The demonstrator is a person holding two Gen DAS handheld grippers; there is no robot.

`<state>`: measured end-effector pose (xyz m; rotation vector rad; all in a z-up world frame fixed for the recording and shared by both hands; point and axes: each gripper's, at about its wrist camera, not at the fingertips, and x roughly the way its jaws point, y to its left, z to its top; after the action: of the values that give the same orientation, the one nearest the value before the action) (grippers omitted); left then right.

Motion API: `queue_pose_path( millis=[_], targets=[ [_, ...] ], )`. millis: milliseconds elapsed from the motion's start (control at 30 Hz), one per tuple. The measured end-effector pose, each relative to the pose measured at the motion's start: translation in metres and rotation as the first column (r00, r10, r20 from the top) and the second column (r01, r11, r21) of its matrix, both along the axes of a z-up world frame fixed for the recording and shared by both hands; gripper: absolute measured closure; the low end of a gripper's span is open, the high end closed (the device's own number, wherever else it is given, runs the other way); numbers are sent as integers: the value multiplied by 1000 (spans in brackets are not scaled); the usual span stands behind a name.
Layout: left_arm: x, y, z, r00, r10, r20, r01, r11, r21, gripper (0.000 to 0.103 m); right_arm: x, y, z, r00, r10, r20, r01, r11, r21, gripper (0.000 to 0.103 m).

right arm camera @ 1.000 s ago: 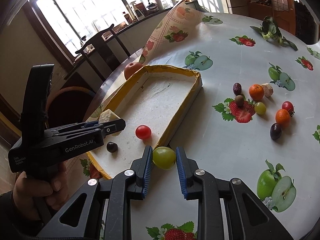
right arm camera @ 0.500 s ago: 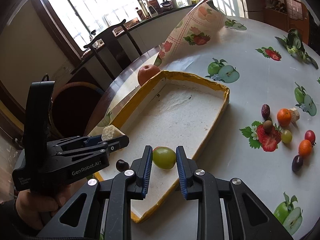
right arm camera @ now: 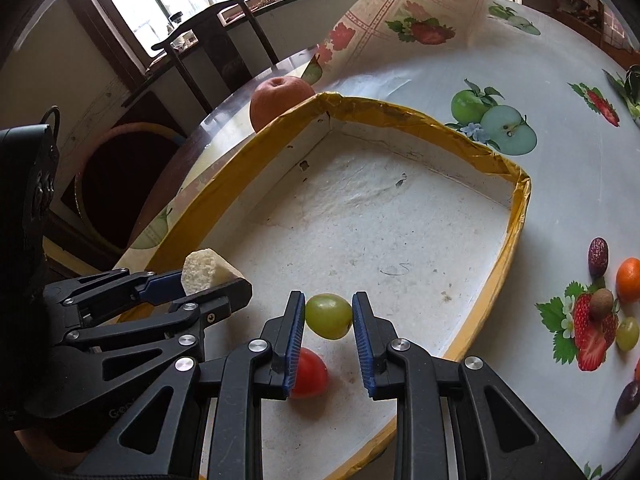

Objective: Organize fruits
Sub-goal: 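Carry the grape in the right gripper while the left gripper carries the cake over the tray, then open the right gripper to drop the grape while the left gripper releases the cake into the tray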

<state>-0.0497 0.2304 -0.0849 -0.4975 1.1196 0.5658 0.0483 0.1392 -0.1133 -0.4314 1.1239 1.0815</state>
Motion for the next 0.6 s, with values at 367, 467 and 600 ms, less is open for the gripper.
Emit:
queue_pose_path(
  millis=[367, 467, 600],
  targets=[
    [-8, 2, 2, 999, 42, -4, -43, 999, -18, 47, 1, -11, 2, 1000, 6, -2, -6, 1000, -1, 65],
    [-11, -2, 9, 999, 38, 6, -38, 999, -8, 47, 2, -22, 14, 1000, -18, 8, 18, 999, 26, 57],
    [-13, -12, 21, 999, 25, 26, -25, 1000, 7, 47, 1, -44, 35, 998, -60, -2, 60, 995, 74, 57]
  ],
)
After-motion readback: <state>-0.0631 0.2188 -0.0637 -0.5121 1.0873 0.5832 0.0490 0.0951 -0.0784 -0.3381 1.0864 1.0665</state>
